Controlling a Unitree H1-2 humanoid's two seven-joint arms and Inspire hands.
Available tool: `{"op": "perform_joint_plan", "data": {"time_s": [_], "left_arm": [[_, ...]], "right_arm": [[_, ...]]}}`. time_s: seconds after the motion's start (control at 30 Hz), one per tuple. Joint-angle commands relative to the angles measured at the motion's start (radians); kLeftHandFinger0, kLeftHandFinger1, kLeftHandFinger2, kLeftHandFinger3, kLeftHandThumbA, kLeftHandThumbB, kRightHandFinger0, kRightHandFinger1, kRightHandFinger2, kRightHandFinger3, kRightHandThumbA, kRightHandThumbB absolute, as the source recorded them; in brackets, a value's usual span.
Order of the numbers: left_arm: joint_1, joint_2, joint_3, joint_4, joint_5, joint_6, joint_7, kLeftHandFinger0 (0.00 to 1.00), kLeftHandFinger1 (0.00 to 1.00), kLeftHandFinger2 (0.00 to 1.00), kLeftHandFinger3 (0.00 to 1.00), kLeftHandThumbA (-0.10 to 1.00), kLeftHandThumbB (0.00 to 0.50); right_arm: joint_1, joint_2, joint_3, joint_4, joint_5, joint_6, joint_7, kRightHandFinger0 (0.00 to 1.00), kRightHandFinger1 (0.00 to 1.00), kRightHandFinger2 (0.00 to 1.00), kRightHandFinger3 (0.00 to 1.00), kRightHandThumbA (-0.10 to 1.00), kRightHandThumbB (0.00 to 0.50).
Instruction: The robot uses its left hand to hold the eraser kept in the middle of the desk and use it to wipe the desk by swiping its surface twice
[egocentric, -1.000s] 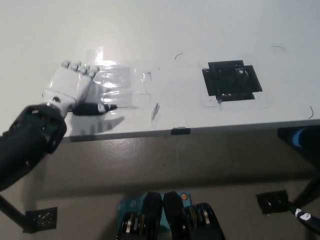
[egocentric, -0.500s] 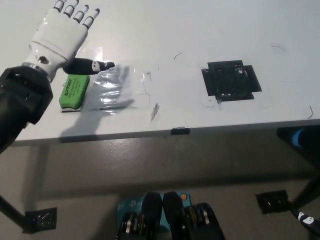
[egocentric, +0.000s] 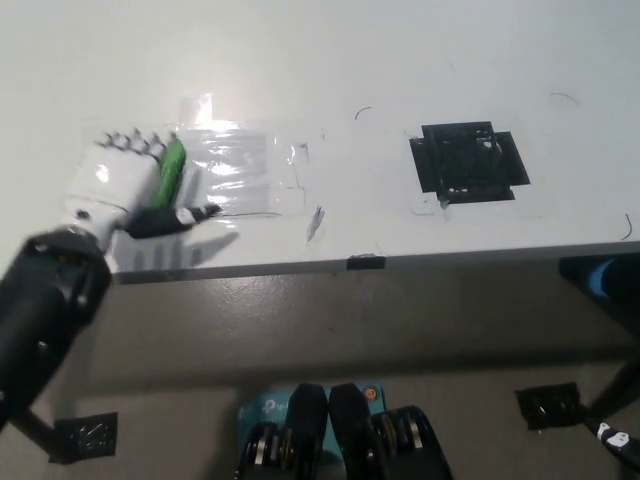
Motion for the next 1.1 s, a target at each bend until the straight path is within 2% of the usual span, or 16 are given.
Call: {"op": "perform_joint_plan", "data": {"time_s": [0.0,0.07,0.1,0.13,0.23,0.3,0.33,0.4,0.53,0.63,0.77,0.83,1.07], "left_arm": [[-0.027,-0.028,0.072,0.025,-0.085,-0.06,0.04,1.0,1.0,1.0,1.0,1.0,0.329],[-0.011,-0.061,0.093,0.037,-0.095,-0.067,0.063,1.0,1.0,1.0,1.0,1.0,0.255],[-0.006,-0.071,0.103,0.04,-0.098,-0.07,0.068,1.0,1.0,1.0,1.0,1.0,0.24],[0.011,-0.083,0.113,0.013,-0.108,-0.073,0.064,1.0,1.0,1.0,1.0,1.0,0.294],[0.012,-0.096,0.125,0.013,-0.103,-0.087,0.075,1.0,1.0,1.0,1.0,1.0,0.299],[0.003,-0.104,0.133,0.021,-0.103,-0.09,0.072,1.0,1.0,1.0,1.0,1.0,0.321],[0.003,-0.104,0.135,0.019,-0.103,-0.089,0.069,1.0,1.0,1.0,1.0,1.0,0.323],[-0.003,-0.098,0.13,0.031,-0.094,-0.084,0.055,1.0,1.0,1.0,1.0,1.0,0.278],[0.008,-0.08,0.126,0.043,-0.077,-0.079,0.059,1.0,1.0,1.0,1.0,1.0,0.279],[0.007,-0.063,0.113,0.063,-0.048,-0.067,0.062,1.0,1.0,1.0,1.0,1.0,0.328],[0.008,-0.046,0.104,0.068,-0.026,-0.064,0.058,1.0,1.0,1.0,1.0,1.0,0.346],[0.008,-0.044,0.1,0.068,-0.017,-0.061,0.055,1.0,1.0,1.0,1.0,1.0,0.361],[0.014,-0.051,0.079,0.07,0.007,-0.078,0.066,1.0,1.0,1.0,1.0,1.0,0.345]], "right_arm": [[-0.012,-0.002,-0.006,-0.033,-0.004,-0.008,-0.016,1.0,1.0,1.0,1.0,1.0,0.0],[-0.011,-0.004,-0.004,-0.035,-0.008,-0.006,-0.017,1.0,1.0,1.0,1.0,1.0,0.002],[-0.011,-0.005,-0.002,-0.035,-0.011,-0.007,-0.016,1.0,1.0,1.0,1.0,1.0,0.0],[-0.011,-0.004,-0.002,-0.037,-0.008,-0.006,-0.015,1.0,1.0,1.0,1.0,1.0,0.018],[-0.018,-0.006,0.001,-0.034,-0.012,-0.001,-0.017,1.0,1.0,1.0,1.0,1.0,0.03],[-0.023,0.001,-0.001,-0.032,-0.006,-0.001,-0.02,1.0,1.0,1.0,1.0,1.0,0.021],[-0.024,0.002,-0.001,-0.032,-0.005,-0.001,-0.019,1.0,1.0,1.0,1.0,1.0,0.022],[-0.03,0.009,-0.003,-0.026,-0.005,-0.002,-0.027,1.0,1.0,1.0,1.0,1.0,0.014],[-0.026,0.0,0.009,-0.025,-0.014,-0.017,-0.019,1.0,1.0,1.0,1.0,1.0,0.0],[-0.029,0.001,0.012,-0.028,-0.018,-0.005,-0.023,1.0,1.0,1.0,1.0,1.0,0.009],[-0.025,-0.001,0.02,-0.034,-0.02,-0.011,-0.02,1.0,1.0,1.0,1.0,1.0,0.0],[-0.026,-0.003,0.018,-0.026,-0.022,-0.017,-0.023,1.0,1.0,1.0,1.0,1.0,0.012],[-0.019,0.004,0.008,-0.035,-0.011,-0.015,-0.025,1.0,1.0,1.0,1.0,1.0,0.005]]}}
